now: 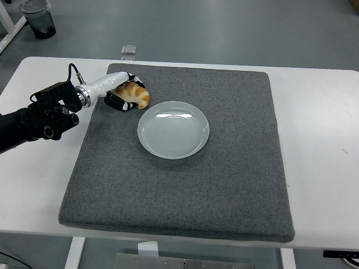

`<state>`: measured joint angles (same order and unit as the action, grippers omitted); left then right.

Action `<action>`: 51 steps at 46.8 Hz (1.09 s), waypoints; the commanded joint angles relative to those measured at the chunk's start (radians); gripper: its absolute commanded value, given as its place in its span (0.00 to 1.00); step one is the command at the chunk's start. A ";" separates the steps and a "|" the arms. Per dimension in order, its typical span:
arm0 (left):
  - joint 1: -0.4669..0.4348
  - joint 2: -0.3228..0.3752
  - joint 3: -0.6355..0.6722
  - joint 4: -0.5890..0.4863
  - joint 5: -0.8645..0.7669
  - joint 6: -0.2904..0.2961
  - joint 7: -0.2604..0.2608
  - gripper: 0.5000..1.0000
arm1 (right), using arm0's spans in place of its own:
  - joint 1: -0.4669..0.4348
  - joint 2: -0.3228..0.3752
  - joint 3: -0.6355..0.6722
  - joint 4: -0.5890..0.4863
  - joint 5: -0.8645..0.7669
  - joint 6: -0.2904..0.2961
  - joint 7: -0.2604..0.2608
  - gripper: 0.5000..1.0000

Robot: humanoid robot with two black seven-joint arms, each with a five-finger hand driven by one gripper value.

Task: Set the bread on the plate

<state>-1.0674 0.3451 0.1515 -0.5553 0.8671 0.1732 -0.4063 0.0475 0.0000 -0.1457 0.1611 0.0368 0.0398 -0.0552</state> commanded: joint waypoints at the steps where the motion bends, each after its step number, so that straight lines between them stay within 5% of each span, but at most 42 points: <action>1: -0.003 0.000 0.017 0.001 0.001 0.000 0.000 0.00 | 0.000 0.000 0.000 0.000 0.000 0.000 0.000 0.86; 51: -0.085 0.018 0.022 -0.055 -0.023 0.031 -0.023 0.00 | 0.000 0.000 0.000 0.000 0.000 0.000 0.000 0.86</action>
<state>-1.1459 0.3597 0.1754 -0.5999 0.8463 0.2046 -0.4296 0.0475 0.0000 -0.1457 0.1611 0.0368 0.0401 -0.0553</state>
